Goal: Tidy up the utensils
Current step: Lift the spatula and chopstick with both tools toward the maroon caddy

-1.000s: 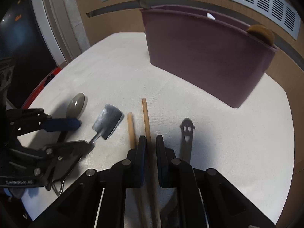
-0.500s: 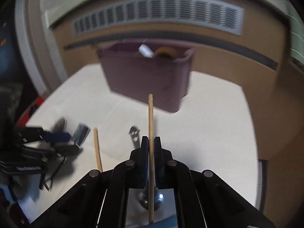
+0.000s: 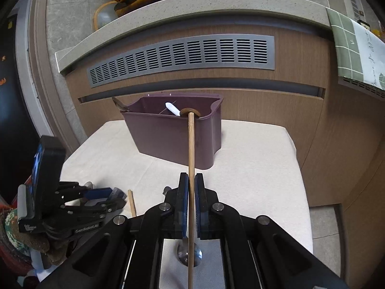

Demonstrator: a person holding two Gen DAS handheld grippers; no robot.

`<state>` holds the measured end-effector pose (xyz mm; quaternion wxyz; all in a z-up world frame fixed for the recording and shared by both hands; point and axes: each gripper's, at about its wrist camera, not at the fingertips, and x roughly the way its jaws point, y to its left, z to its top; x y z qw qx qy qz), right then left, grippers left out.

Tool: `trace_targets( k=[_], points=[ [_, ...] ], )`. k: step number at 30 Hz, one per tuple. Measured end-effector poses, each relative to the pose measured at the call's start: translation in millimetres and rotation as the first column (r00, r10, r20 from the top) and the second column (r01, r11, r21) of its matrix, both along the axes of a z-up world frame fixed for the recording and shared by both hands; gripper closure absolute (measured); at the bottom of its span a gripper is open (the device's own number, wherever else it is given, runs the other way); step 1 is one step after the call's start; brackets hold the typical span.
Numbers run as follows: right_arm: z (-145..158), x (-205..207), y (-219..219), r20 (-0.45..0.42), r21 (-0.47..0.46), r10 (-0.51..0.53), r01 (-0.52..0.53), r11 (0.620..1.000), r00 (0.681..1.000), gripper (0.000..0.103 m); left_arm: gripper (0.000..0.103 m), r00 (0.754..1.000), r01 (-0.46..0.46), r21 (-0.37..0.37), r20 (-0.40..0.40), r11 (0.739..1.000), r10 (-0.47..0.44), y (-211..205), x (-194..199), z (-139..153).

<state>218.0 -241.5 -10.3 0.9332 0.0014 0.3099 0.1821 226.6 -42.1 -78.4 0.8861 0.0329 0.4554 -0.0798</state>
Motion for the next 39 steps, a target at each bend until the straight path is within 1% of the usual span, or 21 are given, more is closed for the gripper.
trace_targets(
  k=[3,7,9,13,18,21,24,26,27,29,30,31,32,34,36,38,39],
  points=[
    [3,-3,0,0.008,0.019,-0.002,0.002,1.0,1.0,0.099,0.07,0.999,0.001,-0.033,0.036,0.999,0.0,5,-12,8],
    [12,-10,-2,0.018,0.068,0.008,-0.009,0.998,1.0,0.099,0.07,0.991,0.019,-0.146,0.131,0.989,0.0,14,-36,44],
    [16,-13,-1,0.036,0.071,0.01,-0.012,0.997,0.999,0.099,0.07,0.984,0.023,-0.174,0.175,0.985,0.008,19,-44,59],
    [17,-13,1,0.04,0.072,0.002,-0.005,0.997,0.999,0.099,0.07,0.972,0.033,-0.155,0.236,0.987,0.005,17,-54,76],
    [15,-12,3,0.032,0.062,-0.005,0.003,0.998,0.999,0.099,0.07,0.969,0.029,-0.167,0.247,0.986,0.014,18,-52,79],
    [15,-10,3,0.037,0.049,-0.008,0.006,0.999,0.999,0.099,0.07,0.967,0.017,-0.161,0.254,0.987,0.025,18,-50,78],
    [14,-9,3,0.037,0.042,-0.008,0.007,0.999,0.999,0.099,0.07,0.967,0.009,-0.182,0.252,0.983,0.038,21,-47,80],
    [15,-9,3,0.043,0.043,-0.012,0.01,0.999,0.999,0.099,0.07,0.962,0.011,-0.194,0.269,0.981,0.043,23,-44,87],
    [18,-8,4,0.049,0.042,-0.012,0.009,0.999,0.999,0.099,0.07,0.956,0.017,-0.205,0.29,0.979,0.044,24,-41,96],
    [30,-5,5,0.082,0.037,-0.013,0.01,0.999,0.997,0.099,0.07,0.937,0.04,-0.217,0.348,0.975,0.039,25,-35,121],
    [41,-3,5,0.111,0.035,-0.009,0.006,0.999,0.994,0.099,0.07,0.917,0.058,-0.217,0.398,0.974,0.034,24,-31,141],
    [63,-1,6,0.171,0.038,-0.008,0.001,0.999,0.985,0.099,0.07,0.892,0.074,-0.218,0.45,0.973,0.033,24,-27,161],
    [81,0,5,0.224,0.045,-0.009,-0.001,0.999,0.975,0.099,0.07,0.858,0.089,-0.221,0.512,0.971,0.038,24,-21,185],
    [129,6,4,0.353,0.059,-0.022,0.001,0.998,0.936,0.099,0.07,0.795,0.085,-0.23,0.603,0.97,0.073,24,-6,223],
    [163,18,4,0.414,0.074,-0.05,0.021,0.997,0.909,0.099,0.07,0.753,0.064,-0.234,0.649,0.97,0.107,24,14,246],
    [185,35,3,0.434,0.103,-0.072,0.03,0.994,0.898,0.099,0.07,0.732,0.065,-0.278,0.666,0.958,0.143,27,33,255],
    [190,43,3,0.435,0.113,-0.082,0.036,0.993,0.896,0.099,0.07,0.724,0.067,-0.298,0.671,0.952,0.159,30,40,255]
  ],
)
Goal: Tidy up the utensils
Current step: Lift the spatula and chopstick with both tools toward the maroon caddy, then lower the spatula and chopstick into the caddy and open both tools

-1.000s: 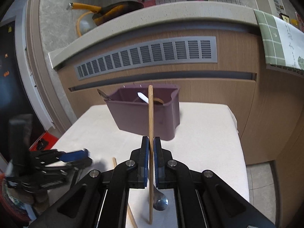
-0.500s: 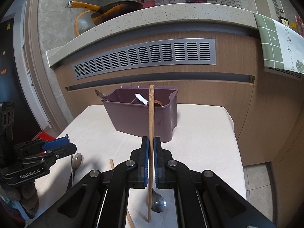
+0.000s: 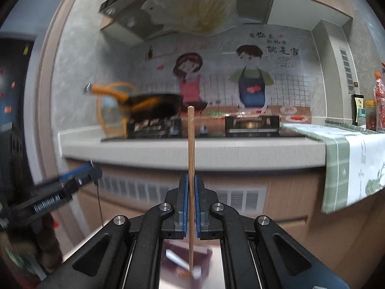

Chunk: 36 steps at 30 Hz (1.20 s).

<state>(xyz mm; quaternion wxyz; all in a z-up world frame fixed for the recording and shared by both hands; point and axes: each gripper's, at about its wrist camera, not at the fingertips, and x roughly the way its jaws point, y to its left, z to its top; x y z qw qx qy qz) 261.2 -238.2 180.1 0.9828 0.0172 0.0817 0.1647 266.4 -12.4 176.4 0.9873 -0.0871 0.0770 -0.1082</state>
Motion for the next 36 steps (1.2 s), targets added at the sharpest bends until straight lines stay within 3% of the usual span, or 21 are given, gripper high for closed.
trace_targets(
  k=[4,12,18,20,23,27,30,33,36],
  points=[
    [-5,31,9,0.009,0.008,-0.015,0.015,1.0,1.0,0.099,0.07,0.997,-0.027,-0.043,0.069,0.999,0.029,2,28,-17],
    [-73,86,39,-0.126,-0.05,0.033,-0.04,0.998,0.991,0.099,0.07,0.996,-0.009,-0.057,-0.094,0.998,0.004,1,91,-82],
    [-117,103,37,-0.242,-0.064,0.037,-0.054,0.996,0.97,0.099,0.069,0.978,0.012,-0.072,-0.207,0.997,-0.027,5,109,-123],
    [-131,103,36,-0.303,-0.051,0.098,-0.119,0.992,0.948,0.095,0.068,0.971,0.019,-0.079,-0.237,0.997,-0.038,6,108,-132],
    [-146,98,34,-0.377,-0.049,0.139,-0.169,0.984,0.916,0.094,0.066,0.968,0.008,-0.082,-0.249,0.997,-0.028,9,99,-133],
    [-144,76,23,-0.354,-0.083,0.099,-0.137,0.987,0.93,0.092,0.062,0.966,-0.009,-0.119,-0.258,0.993,-0.022,22,72,-123],
    [-137,49,12,-0.333,-0.082,0.099,-0.133,0.988,0.938,0.089,0.061,0.96,-0.047,-0.108,-0.281,0.993,0.015,32,39,-120],
    [-134,16,6,-0.321,-0.118,0.098,-0.142,0.983,0.942,0.087,0.061,0.938,-0.09,-0.068,-0.341,0.994,0.062,37,5,-127],
    [-143,-17,5,-0.36,-0.151,0.16,-0.226,0.962,0.919,0.086,0.061,0.904,-0.1,-0.004,-0.418,0.995,0.089,43,-28,-146]
  ],
)
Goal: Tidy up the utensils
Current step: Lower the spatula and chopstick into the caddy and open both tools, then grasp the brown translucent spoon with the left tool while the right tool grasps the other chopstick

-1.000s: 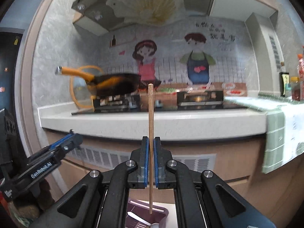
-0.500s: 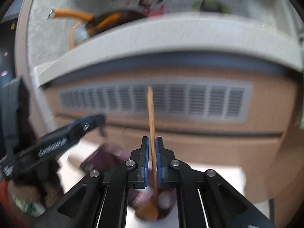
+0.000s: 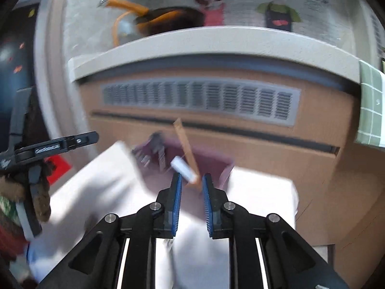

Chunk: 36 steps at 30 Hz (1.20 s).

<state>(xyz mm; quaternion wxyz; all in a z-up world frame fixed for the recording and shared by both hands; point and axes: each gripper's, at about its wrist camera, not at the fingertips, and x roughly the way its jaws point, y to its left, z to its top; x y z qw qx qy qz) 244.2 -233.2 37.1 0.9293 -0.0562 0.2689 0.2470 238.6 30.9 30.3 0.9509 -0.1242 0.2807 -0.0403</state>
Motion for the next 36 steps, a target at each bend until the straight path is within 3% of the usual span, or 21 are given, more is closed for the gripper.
trace_targets(
  k=[2,4,9,13,17,22,26,32,36],
  points=[
    [-10,-16,8,-0.058,-0.027,0.112,-0.114,0.993,0.992,0.085,0.061,0.999,0.007,0.056,-0.054,0.998,-0.004,6,-22,-17],
    [-27,-43,14,-0.128,-0.084,0.251,-0.263,0.961,0.959,0.085,0.061,0.992,0.001,0.085,-0.125,0.996,0.01,14,-43,-38],
    [-66,-94,19,-0.217,-0.195,0.381,-0.422,0.885,0.899,0.085,0.061,0.964,-0.01,0.057,-0.263,0.998,0.025,30,-69,-80],
    [-90,-95,31,-0.248,-0.241,0.338,-0.396,0.886,0.908,0.085,0.062,0.952,-0.049,0.003,-0.302,0.999,0.048,35,-74,-95],
    [-106,-64,48,-0.278,-0.235,0.268,-0.335,0.912,0.923,0.085,0.061,0.951,-0.051,0.012,-0.306,0.999,0.052,33,-77,-94],
    [-114,-35,55,-0.31,-0.193,0.208,-0.275,0.942,0.928,0.085,0.061,0.943,-0.055,0.013,-0.329,0.998,0.056,33,-73,-98],
    [-107,-32,36,-0.311,-0.15,0.187,-0.243,0.958,0.932,0.085,0.062,0.936,-0.026,0.023,-0.349,0.999,0.032,27,-71,-104],
    [-106,-69,17,-0.352,-0.151,0.277,-0.346,0.926,0.894,0.084,0.062,0.932,0.015,0.029,-0.362,0.999,-0.004,8,-58,-111],
    [-103,-99,7,-0.323,-0.19,0.326,-0.398,0.897,0.889,0.083,0.061,0.934,0.054,0.032,-0.354,0.998,-0.04,-6,-50,-111]
  ],
)
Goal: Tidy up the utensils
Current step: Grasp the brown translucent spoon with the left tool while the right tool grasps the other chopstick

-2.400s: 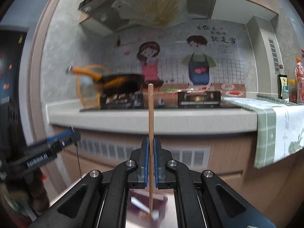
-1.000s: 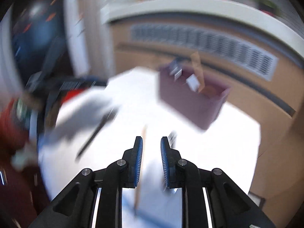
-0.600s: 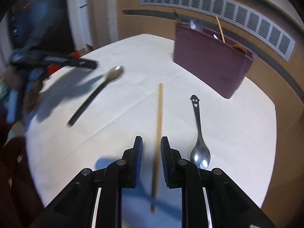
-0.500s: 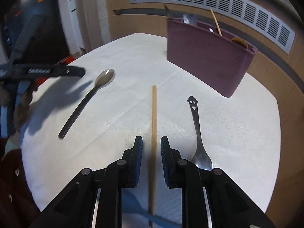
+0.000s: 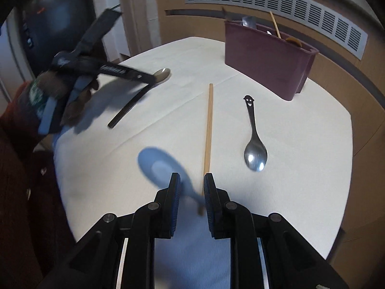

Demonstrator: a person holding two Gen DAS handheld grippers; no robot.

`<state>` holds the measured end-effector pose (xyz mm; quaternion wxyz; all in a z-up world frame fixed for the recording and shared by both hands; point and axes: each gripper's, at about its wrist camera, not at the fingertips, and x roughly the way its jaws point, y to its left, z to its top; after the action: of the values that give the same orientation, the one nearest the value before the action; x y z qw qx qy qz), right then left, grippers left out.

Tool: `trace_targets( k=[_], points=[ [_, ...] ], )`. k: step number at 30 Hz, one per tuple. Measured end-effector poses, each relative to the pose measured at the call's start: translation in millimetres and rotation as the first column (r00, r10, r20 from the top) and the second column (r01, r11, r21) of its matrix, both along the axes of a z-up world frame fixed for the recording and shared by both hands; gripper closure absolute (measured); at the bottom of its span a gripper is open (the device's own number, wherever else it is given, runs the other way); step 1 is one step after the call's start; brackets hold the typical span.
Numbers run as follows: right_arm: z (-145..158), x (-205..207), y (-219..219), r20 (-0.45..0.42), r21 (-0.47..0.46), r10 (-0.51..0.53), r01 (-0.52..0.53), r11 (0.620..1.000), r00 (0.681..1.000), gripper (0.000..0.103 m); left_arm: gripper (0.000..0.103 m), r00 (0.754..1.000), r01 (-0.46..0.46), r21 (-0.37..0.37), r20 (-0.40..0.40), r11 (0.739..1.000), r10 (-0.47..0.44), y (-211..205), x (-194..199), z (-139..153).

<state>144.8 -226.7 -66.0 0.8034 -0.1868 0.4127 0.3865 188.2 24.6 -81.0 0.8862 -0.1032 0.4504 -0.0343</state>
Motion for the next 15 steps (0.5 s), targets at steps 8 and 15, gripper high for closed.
trace_targets(
  k=[8,15],
  points=[
    [-11,-24,10,0.102,-0.162,0.082,-0.065,0.985,0.991,0.081,0.061,0.998,0.061,-0.035,0.014,0.998,-0.061,-18,-1,5],
    [-15,7,46,0.143,-0.121,0.086,-0.069,0.99,0.986,0.081,0.061,0.999,-0.02,-0.039,0.05,0.999,0.022,10,-10,21]
  ],
)
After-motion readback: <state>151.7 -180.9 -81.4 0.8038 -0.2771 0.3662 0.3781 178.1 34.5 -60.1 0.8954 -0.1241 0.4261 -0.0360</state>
